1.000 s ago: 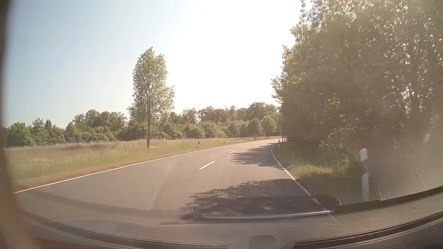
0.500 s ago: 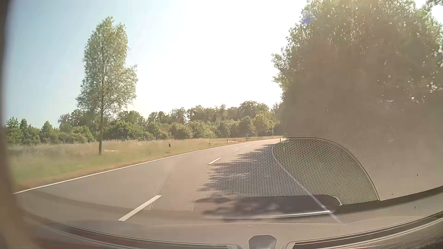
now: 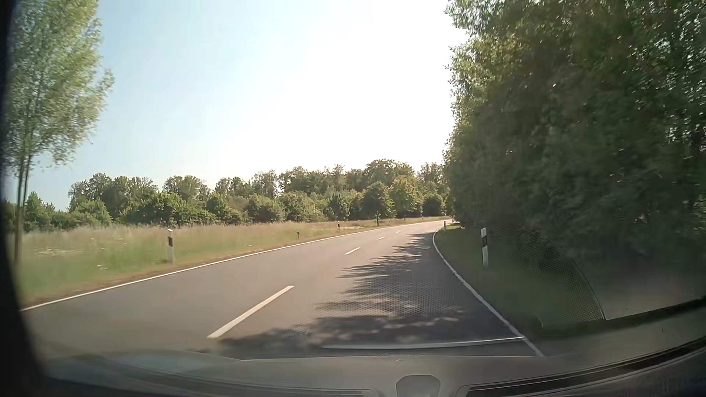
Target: Follow the waypoints while adhering to traffic rules and regulations
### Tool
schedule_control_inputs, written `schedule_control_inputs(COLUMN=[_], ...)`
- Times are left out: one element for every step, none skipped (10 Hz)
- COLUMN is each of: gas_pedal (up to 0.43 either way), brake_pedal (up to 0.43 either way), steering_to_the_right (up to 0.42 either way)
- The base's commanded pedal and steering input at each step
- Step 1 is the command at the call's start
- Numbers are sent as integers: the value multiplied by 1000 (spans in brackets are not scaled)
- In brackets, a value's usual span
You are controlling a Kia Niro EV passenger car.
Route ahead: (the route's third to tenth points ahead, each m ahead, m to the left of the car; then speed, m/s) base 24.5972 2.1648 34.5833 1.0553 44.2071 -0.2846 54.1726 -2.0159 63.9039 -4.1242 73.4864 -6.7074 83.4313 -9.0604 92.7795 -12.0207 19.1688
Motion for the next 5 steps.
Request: schedule_control_inputs(gas_pedal=[228,228,228,228,228], brake_pedal=[6,6,6,6,6], steering_to_the_right=[23,23,23,24,24])
